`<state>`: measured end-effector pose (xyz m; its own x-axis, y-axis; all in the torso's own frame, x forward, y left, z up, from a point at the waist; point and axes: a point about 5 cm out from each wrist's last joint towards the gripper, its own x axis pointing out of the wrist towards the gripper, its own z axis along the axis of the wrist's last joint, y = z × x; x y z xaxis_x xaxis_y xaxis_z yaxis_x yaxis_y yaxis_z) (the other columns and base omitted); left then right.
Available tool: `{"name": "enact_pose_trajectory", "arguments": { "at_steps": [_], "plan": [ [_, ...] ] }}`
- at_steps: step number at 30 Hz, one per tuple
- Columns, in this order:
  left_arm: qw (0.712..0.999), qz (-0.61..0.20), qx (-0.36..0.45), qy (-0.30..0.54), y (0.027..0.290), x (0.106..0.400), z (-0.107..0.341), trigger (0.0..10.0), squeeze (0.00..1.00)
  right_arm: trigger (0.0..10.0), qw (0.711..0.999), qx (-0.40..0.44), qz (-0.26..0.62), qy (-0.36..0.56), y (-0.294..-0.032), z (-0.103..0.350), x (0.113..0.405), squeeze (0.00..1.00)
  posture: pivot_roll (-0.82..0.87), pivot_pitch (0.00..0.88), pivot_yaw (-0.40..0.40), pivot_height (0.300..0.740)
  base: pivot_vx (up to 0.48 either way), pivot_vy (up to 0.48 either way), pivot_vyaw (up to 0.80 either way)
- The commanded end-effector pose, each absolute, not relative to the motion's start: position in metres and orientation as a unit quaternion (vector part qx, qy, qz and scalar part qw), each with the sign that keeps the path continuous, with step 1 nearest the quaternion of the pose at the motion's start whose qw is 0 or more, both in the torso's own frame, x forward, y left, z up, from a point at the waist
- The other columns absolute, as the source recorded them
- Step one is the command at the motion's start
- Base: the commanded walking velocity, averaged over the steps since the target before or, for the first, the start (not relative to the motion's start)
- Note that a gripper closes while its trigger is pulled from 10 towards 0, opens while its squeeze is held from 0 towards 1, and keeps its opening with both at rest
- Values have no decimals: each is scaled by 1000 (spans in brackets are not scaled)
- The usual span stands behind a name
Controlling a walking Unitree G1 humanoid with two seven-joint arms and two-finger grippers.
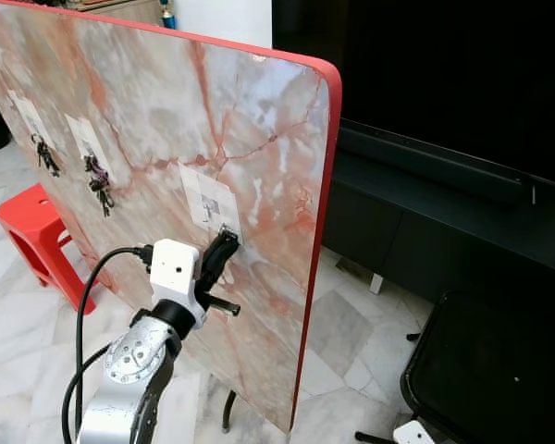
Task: Hang keys on a hook
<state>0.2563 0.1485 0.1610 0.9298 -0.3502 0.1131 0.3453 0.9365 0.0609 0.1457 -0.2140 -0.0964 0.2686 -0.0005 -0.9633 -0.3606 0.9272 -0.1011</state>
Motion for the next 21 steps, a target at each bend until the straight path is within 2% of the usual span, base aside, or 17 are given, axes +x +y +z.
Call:
{"name": "enact_pose_trajectory", "arguments": {
  "at_steps": [1, 21],
  "plan": [
    [982, -177, 23, -69, 152, 254, 167, 10000, 0, 10000, 784, -150, 117, 591, -213, -96, 147, 0, 24, 0, -17, 740, 0, 0, 0],
    [987, -153, 32, -49, 170, 247, 164, 10000, 0, 10000, 783, -155, 119, 590, -213, -95, 149, 0, 34, 0, -22, 740, 0, 0, 0]
  ]
}}
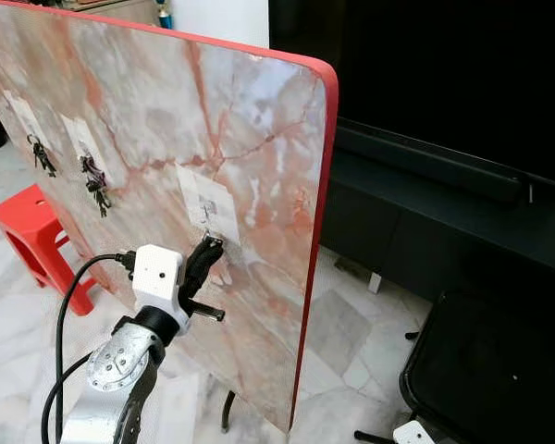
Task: Hang keys on a hook
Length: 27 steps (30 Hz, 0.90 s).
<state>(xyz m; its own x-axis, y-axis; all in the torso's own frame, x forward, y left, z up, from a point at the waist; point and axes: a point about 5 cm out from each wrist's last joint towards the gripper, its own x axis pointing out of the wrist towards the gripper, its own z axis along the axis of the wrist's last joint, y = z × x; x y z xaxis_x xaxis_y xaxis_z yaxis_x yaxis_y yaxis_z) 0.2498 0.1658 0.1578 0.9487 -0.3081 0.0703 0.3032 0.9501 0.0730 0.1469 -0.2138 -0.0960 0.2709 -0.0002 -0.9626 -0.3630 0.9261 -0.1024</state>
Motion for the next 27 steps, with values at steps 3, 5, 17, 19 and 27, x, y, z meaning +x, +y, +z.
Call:
{"name": "enact_pose_trajectory", "arguments": {
  "at_steps": [3, 5, 17, 19, 27],
  "plan": [
    [987, -151, 33, -48, 171, 247, 164, 10000, 0, 10000, 783, -155, 119, 590, -213, -95, 149, 0, 33, 0, -21, 740, 0, 0, 0],
    [987, -152, 34, -47, 171, 247, 164, 10000, 0, 10000, 783, -155, 119, 590, -213, -96, 149, 0, 34, 0, -22, 740, 0, 0, 0],
    [985, -164, 31, -46, 171, 252, 167, 10000, 0, 10000, 782, -156, 119, 591, -213, -96, 148, 0, 32, 0, -23, 740, 0, 0, 0],
    [984, -168, 27, -47, 169, 253, 167, 10000, 0, 10000, 782, -157, 119, 591, -213, -96, 148, 0, 30, 0, -22, 740, 0, 0, 0],
    [983, -176, 25, -48, 167, 256, 168, 10000, 0, 10000, 783, -157, 118, 590, -214, -96, 148, 0, 28, 0, -21, 740, 0, 0, 0]
  ]
}}
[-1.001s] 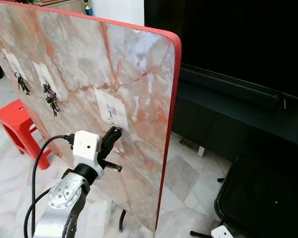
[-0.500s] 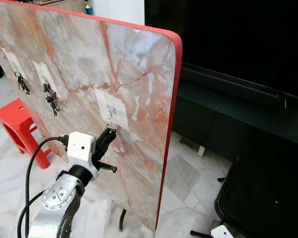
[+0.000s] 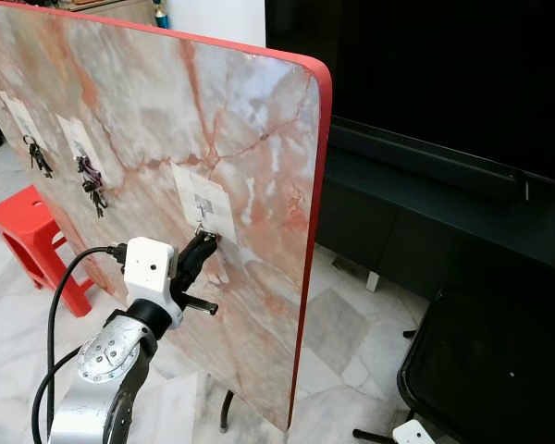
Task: Hang keys on a hook
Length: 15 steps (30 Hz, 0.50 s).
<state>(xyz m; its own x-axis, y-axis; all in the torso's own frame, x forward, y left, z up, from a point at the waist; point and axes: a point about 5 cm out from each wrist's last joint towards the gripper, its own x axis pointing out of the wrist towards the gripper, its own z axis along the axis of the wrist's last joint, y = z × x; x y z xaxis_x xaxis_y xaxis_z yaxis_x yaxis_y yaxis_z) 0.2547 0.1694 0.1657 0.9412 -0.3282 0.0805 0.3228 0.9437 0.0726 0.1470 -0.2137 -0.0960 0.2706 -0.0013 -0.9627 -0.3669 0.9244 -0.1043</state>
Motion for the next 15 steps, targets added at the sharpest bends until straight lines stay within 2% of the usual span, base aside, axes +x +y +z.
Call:
{"name": "enact_pose_trajectory", "arguments": {
  "at_steps": [1, 15],
  "plan": [
    [983, -176, 25, -48, 168, 256, 168, 10000, 0, 10000, 783, -157, 118, 590, -214, -95, 149, 0, 29, 0, -22, 740, 0, 0, 0],
    [984, -172, 29, -49, 171, 258, 169, 10000, 0, 10000, 783, -158, 118, 589, -214, -95, 149, 0, 30, 0, -25, 740, 0, 0, 0]
  ]
}}
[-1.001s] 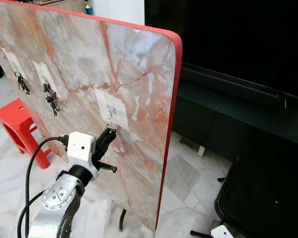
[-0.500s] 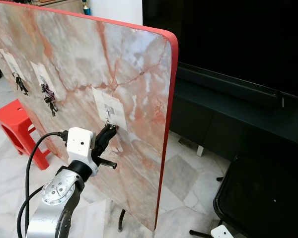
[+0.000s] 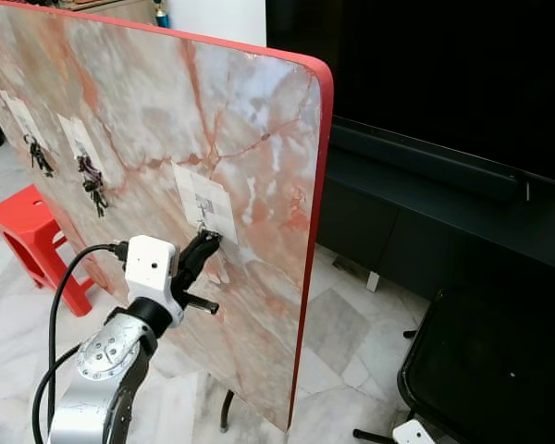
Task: Hang keys on a hook
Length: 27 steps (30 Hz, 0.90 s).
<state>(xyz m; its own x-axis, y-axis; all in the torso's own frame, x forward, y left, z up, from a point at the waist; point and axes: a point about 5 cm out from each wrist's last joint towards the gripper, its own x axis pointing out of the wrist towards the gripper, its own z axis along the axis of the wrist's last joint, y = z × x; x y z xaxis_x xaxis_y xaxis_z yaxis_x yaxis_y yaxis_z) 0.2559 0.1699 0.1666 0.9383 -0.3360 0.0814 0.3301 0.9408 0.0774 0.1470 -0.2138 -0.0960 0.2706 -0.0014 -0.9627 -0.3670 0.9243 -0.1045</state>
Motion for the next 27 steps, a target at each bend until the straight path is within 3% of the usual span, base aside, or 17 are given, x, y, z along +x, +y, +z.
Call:
{"name": "enact_pose_trajectory", "arguments": {
  "at_steps": [1, 27],
  "plan": [
    [984, -172, 29, -49, 171, 258, 169, 10000, 0, 10000, 783, -158, 118, 589, -214, -95, 149, 0, 30, 0, -25, 740, 0, 0, 0],
    [984, -170, 30, -50, 174, 262, 170, 10000, 0, 10000, 783, -160, 118, 589, -214, -96, 149, 0, 28, 0, -24, 740, 0, 0, 0]
  ]
}}
